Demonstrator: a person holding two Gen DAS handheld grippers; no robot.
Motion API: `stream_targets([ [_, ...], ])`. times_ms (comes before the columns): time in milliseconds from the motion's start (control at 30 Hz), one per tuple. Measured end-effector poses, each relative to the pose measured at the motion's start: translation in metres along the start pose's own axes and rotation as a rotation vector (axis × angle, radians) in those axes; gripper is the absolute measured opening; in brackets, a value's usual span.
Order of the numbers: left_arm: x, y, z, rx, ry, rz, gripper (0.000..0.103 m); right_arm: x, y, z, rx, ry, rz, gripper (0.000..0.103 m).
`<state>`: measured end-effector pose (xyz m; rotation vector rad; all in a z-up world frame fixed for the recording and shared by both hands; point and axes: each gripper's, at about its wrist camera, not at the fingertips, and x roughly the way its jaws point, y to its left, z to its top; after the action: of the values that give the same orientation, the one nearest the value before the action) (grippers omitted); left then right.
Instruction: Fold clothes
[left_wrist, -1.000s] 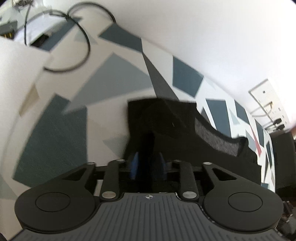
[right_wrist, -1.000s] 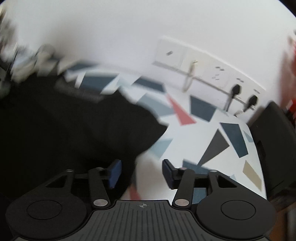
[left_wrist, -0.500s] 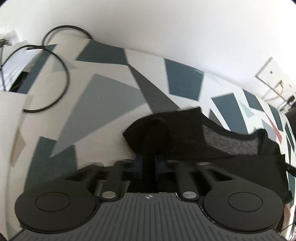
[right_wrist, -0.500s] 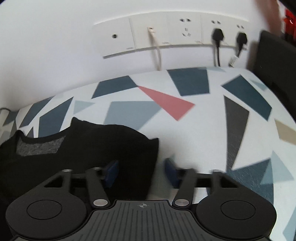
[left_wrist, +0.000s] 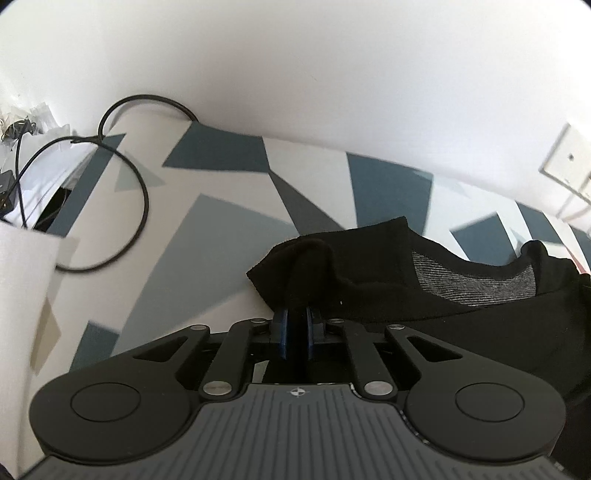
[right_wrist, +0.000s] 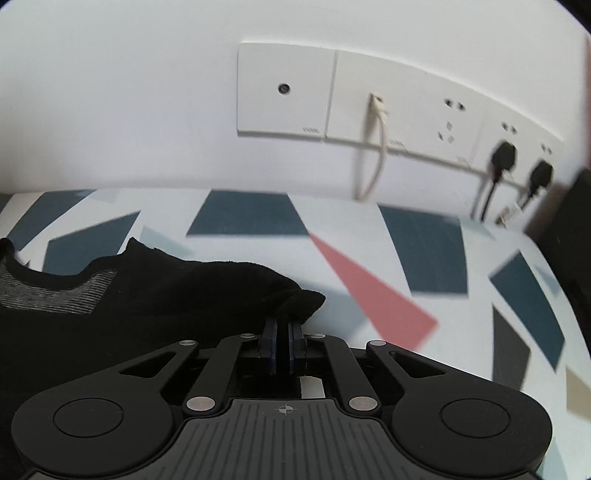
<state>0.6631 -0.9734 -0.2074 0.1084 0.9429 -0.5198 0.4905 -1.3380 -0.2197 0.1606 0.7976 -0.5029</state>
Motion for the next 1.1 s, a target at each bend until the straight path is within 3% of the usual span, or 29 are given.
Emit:
stream_targets([
  [100,0.009,0.003,0.009,-0.020,-0.011,0.001,0.012,0.015,0.005,0.013,0.004,-0.013,-0.013,0.004],
  [167,0.009,0.009,0.013,-0.044,0.005,-0.017,0.019,0.021,0.007,0.017,0.000,-0.017,-0.027,0.005],
  [200,0.007,0.012,0.013,-0.051,0.022,-0.020,0.026,0.019,0.007,0.017,0.002,-0.014,-0.030,0.009],
  [233,0.000,0.013,0.010,-0.042,0.032,-0.023,0.033,0.016,0.006,0.017,0.005,-0.011,-0.032,0.016],
  [300,-0.015,0.015,-0.001,-0.012,0.045,-0.034,0.035,0.004,0.005,0.013,0.009,-0.018,-0.014,0.041],
  [333,-0.022,0.012,-0.009,0.031,0.048,-0.024,0.038,-0.007,0.005,0.007,-0.012,-0.036,0.001,0.045],
  [400,-0.036,0.003,-0.026,0.139,0.054,0.008,0.044,-0.027,0.010,-0.006,-0.079,-0.065,0.021,0.062],
  [533,-0.046,-0.011,-0.049,0.276,0.046,0.106,0.049,-0.047,0.022,-0.041,-0.237,-0.019,0.061,0.067],
  [600,-0.046,-0.011,-0.046,0.233,0.061,0.125,0.049,-0.050,0.022,-0.051,-0.247,-0.030,0.044,0.070],
  [733,-0.068,-0.008,-0.046,0.164,0.057,0.158,0.049,-0.064,0.010,-0.044,-0.130,-0.027,0.041,0.070],
  [800,-0.091,-0.004,-0.050,0.138,0.038,0.154,0.050,-0.085,-0.001,-0.038,-0.070,-0.088,0.069,0.079],
  [967,-0.162,0.015,-0.069,0.047,-0.049,0.174,0.065,-0.148,-0.038,-0.036,0.060,-0.261,0.129,0.087],
  [1100,-0.217,0.038,-0.089,-0.071,-0.114,0.162,0.072,-0.206,-0.071,-0.051,0.177,-0.325,0.140,0.092],
])
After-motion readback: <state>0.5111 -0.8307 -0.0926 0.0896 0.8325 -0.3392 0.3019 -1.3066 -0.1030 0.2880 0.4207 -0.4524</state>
